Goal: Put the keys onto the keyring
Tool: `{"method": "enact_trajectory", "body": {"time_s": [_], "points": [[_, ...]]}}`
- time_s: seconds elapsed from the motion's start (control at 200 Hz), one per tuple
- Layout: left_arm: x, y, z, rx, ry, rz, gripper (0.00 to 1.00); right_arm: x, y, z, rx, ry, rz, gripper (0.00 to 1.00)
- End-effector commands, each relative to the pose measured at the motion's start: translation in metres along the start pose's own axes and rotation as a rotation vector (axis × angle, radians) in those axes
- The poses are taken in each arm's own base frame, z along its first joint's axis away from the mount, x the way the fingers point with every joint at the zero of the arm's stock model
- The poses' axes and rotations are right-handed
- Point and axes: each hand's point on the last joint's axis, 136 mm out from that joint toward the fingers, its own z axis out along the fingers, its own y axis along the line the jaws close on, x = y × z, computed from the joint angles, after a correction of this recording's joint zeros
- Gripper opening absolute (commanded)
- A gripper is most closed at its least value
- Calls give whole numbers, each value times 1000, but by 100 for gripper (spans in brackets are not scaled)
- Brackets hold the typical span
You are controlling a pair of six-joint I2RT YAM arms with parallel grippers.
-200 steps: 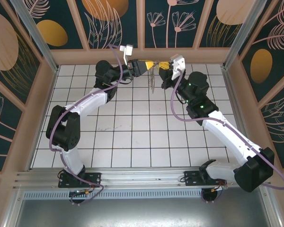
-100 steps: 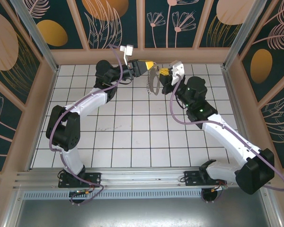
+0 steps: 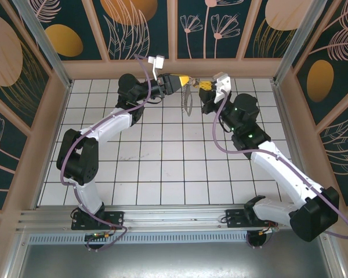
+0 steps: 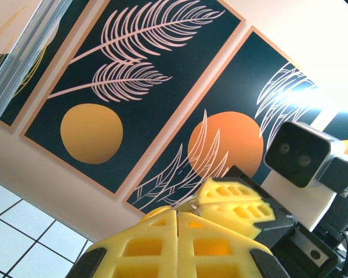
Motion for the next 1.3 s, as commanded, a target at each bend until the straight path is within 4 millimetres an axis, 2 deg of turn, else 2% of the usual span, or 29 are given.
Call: {"method": "enact_trajectory", "body": {"time_s": [0.0, 0.265, 0.566, 0.841, 1.041, 1.296], "points": [[-15, -14, -2, 20, -33, 72, 0, -41, -6, -4, 15, -102, -1, 0], [-14, -13, -2, 20, -31, 70, 0, -42, -4, 5, -3, -99, -2, 0], [-14, -14, -2, 21, -32, 72, 0, -39, -13, 6, 49, -92, -22, 0], [-15, -14, -1, 20, -31, 69, 0, -45, -21, 5, 80, -115, -13, 0], [-13, -11, 1, 22, -12, 57, 0, -48, -21, 12, 71, -116, -16, 0], [-12, -9, 2, 22, -6, 52, 21, -53, -24, 21, 72, -126, -15, 0]]}}
